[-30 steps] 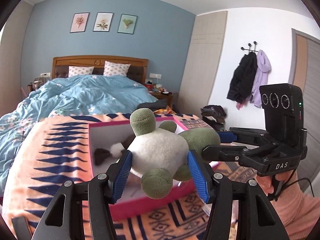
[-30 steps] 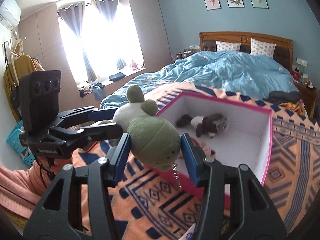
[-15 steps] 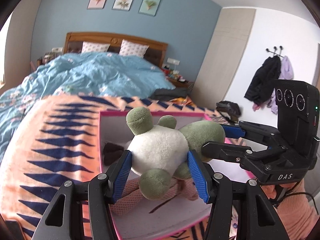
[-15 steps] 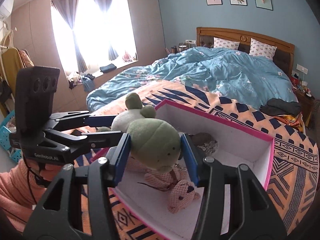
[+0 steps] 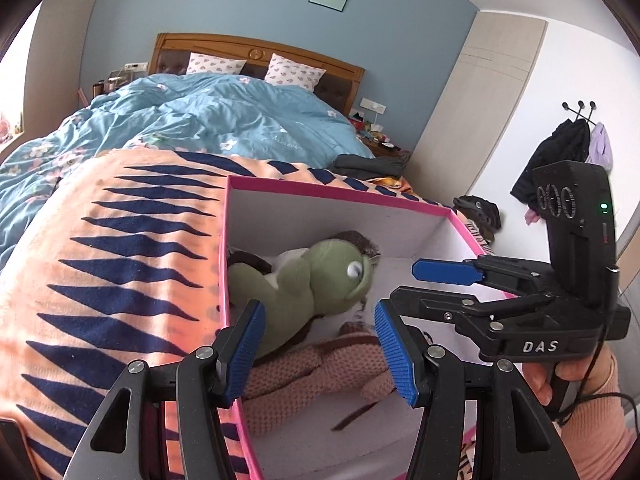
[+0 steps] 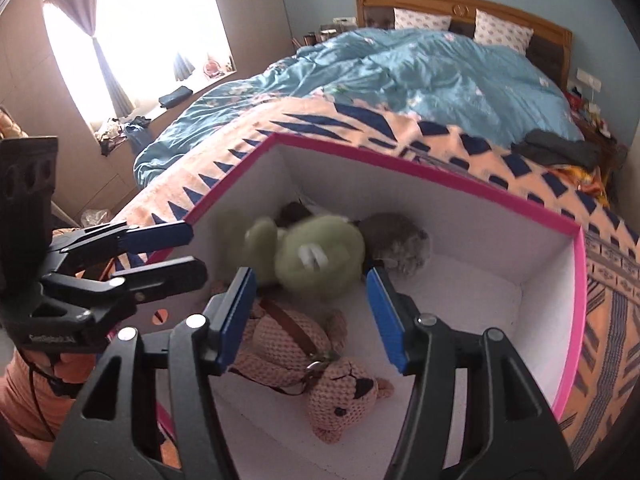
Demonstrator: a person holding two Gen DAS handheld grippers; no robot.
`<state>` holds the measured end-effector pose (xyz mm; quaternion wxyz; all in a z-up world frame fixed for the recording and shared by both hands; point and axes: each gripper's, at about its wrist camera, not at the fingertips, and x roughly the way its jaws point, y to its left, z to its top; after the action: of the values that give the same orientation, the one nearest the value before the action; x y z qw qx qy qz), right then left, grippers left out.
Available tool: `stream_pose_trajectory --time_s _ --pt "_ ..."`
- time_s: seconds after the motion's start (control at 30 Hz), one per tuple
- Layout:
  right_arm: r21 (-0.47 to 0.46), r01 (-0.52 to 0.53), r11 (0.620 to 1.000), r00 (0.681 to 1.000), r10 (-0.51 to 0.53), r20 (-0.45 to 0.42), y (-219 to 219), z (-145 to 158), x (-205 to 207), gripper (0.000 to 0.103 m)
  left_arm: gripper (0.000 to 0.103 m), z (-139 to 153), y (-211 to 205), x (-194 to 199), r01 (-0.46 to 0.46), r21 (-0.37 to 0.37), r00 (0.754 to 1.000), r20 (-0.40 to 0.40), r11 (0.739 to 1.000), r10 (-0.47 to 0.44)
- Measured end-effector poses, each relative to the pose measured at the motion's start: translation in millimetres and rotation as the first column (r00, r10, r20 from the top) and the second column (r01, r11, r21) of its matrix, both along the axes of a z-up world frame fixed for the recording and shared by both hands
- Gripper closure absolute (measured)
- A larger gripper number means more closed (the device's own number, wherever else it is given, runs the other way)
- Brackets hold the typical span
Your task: Organize objects
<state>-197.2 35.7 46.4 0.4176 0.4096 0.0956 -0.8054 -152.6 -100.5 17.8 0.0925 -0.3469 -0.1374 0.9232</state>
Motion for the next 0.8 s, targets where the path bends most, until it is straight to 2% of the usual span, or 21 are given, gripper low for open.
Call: stream_pose_trajectory --time_s 0.23,0.4,0.6,0.8 --pt "-0.009 -0.002 1.0 1.0 0.002 0.017 14 -1 15 0.043 0.043 9 11 25 0.03 -0.033 0.997 -0.068 0.999 -0.032" --pt "-0.055 -0.002 0.998 1.0 0.002 0.001 31 7 32 0.043 0.036 19 22 47 0.066 -0.035 0.99 -0.123 0.997 -0.07" --pt "-0.121 0.0 0.993 1.0 -0.004 -0.031 61 24 60 0.043 0.031 29 43 80 0.139 -0.04 0.972 -0.185 0.989 -0.144" --pt "-0.153 0.017 0.988 0.996 -0.03 -0.085 104 34 97 0.042 0.031 28 82 110 0.264 -0.068 0.94 -0.207 0.962 -0.273"
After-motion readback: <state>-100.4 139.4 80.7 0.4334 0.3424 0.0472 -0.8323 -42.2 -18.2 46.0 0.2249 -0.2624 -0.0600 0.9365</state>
